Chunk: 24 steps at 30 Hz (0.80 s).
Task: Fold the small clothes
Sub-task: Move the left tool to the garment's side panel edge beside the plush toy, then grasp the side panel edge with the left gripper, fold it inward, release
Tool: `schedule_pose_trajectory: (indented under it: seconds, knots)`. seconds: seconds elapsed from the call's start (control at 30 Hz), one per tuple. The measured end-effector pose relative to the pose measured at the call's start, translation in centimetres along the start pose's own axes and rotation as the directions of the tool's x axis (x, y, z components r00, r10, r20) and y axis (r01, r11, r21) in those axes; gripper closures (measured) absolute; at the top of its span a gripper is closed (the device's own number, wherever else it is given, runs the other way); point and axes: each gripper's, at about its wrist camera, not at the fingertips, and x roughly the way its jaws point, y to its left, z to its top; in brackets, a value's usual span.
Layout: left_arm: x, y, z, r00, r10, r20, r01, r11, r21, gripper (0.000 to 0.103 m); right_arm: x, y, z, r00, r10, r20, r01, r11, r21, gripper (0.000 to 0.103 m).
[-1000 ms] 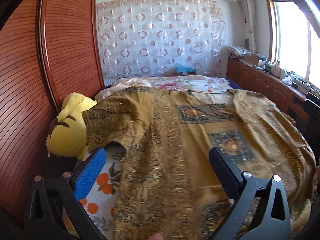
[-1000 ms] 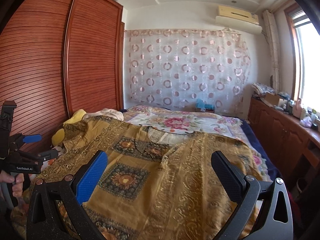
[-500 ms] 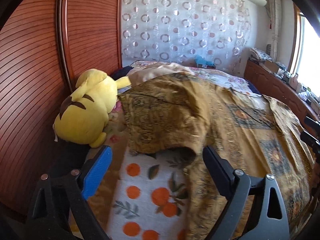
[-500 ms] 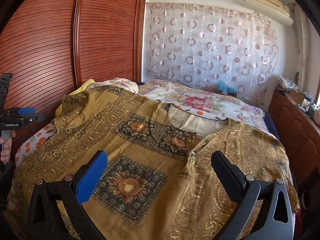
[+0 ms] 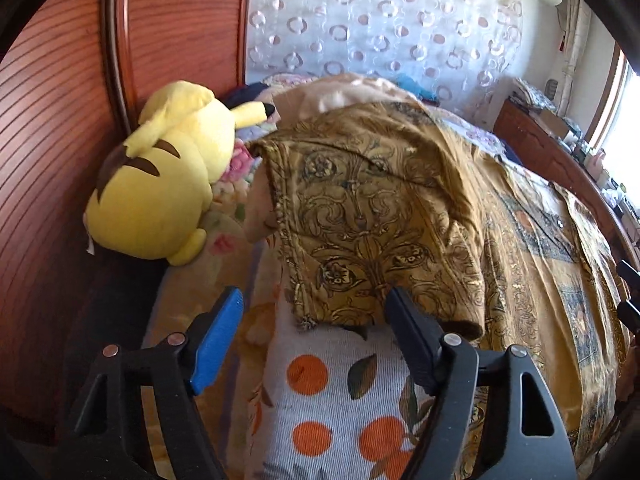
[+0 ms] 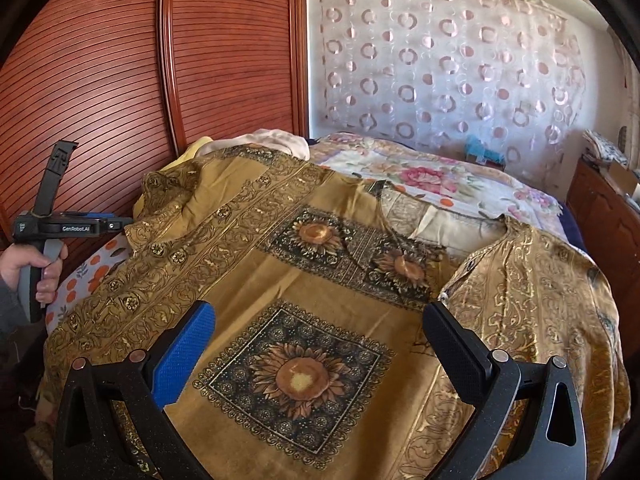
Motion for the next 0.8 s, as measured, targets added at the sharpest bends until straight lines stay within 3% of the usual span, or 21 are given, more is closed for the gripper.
schedule_pose_trajectory:
  seconds: [0.3,0.4,0.63,0.8]
  knots:
    - [1.5,-0.4,0.4,0.996,-0.057,-0.062,0.056,0.998,-0.015,0.044,0.6,0.5,0.2,1.0,0.016,-0.02,-0.017,0.999,-0.031,0.0]
    - [1.5,-0.7,0.6,0.997,-0.036,-0.067,0.036,0.999,-0.003,0.047,0.9,0.4,0.3,0.999,0.027,-0.024,-0.028,0.999,-0.029,0.0]
    - [0.5,-0.8,0.3,0.999,0.043,-0.027,-0.043,0.999,0.023,0.07,1.8,-0.1,0.2,0.998,0.041,-0.037,-0.042,0.999,-0.012,0.0]
    - [-0.8,-1.3,0.0,1.0,0.025,0.003,-0.025,0.999,0.033,0.071,1.9,-0.4,0.3,0.999,0.04,-0.033,-0.04,0.999,-0.003,0.0]
